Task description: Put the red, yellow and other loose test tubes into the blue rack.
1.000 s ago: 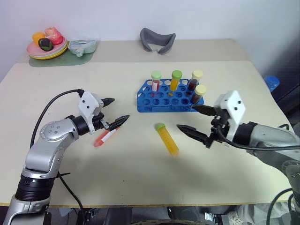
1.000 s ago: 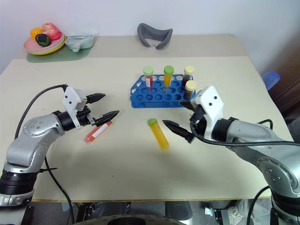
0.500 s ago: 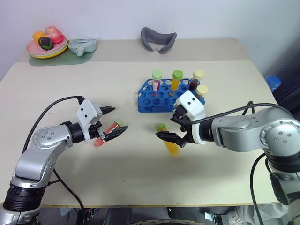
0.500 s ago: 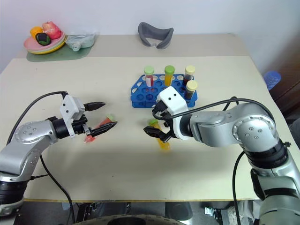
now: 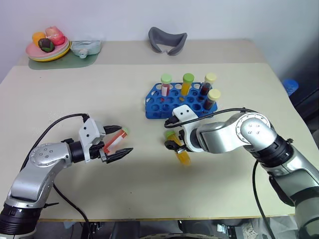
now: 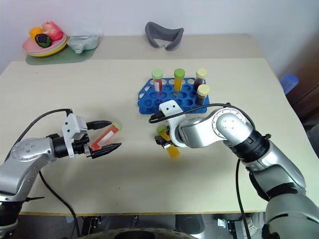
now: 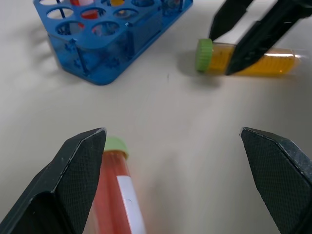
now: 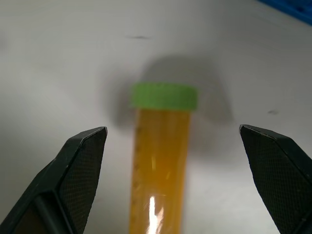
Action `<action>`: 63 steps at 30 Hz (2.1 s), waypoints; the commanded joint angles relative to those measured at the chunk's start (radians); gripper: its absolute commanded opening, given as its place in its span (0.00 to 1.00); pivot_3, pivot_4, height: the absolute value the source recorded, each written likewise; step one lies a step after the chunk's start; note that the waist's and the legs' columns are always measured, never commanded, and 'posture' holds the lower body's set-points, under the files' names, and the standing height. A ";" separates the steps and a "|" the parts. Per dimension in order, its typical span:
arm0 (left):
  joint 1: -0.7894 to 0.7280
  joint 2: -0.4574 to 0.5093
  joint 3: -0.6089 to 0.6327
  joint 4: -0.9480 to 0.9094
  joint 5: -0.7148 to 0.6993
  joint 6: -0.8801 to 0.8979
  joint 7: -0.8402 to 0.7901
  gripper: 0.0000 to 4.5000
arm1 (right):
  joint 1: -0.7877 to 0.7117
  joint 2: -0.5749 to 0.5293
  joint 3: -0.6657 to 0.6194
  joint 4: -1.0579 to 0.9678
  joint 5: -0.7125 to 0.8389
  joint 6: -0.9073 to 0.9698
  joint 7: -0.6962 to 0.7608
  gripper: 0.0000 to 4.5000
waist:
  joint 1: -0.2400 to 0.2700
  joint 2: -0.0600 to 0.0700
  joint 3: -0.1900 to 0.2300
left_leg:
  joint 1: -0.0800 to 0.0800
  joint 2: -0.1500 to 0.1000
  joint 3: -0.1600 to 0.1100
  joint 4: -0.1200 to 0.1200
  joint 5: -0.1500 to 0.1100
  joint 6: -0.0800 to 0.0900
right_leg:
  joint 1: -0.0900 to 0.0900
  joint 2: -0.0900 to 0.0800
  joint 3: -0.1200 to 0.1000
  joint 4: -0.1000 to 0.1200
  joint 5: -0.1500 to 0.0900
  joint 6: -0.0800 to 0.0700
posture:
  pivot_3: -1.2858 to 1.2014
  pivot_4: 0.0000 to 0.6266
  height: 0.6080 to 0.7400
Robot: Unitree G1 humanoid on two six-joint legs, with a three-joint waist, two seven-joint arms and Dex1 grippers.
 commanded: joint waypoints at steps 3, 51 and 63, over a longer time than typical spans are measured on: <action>0.029 -0.005 0.028 -0.001 0.005 -0.053 -0.008 1.00 | -0.028 0.027 0.004 0.038 0.021 0.038 -0.074 0.98 | 0.001 0.000 0.000 | 0.000 0.000 0.000 0.000 0.000 0.000 | 0.000 0.000 0.000 0.000 0.000 0.000 | 0.52 0.24 1.00; 0.041 -0.029 0.023 0.039 0.029 -0.123 -0.007 1.00 | -0.092 0.084 -0.198 -0.008 0.021 0.056 0.011 0.22 | -0.022 0.001 0.000 | 0.000 0.000 0.000 0.000 0.000 0.000 | -0.001 0.001 0.000 0.001 0.000 0.000 | 0.52 0.24 1.00; 0.020 -0.114 0.009 0.072 0.031 -0.168 0.036 1.00 | 0.182 0.069 -0.237 -0.344 -1.223 -0.653 0.856 0.22 | -0.008 0.001 0.000 | -0.001 0.000 0.000 -0.001 0.000 0.000 | 0.000 0.000 -0.001 -0.001 0.000 0.000 | 0.52 0.24 1.00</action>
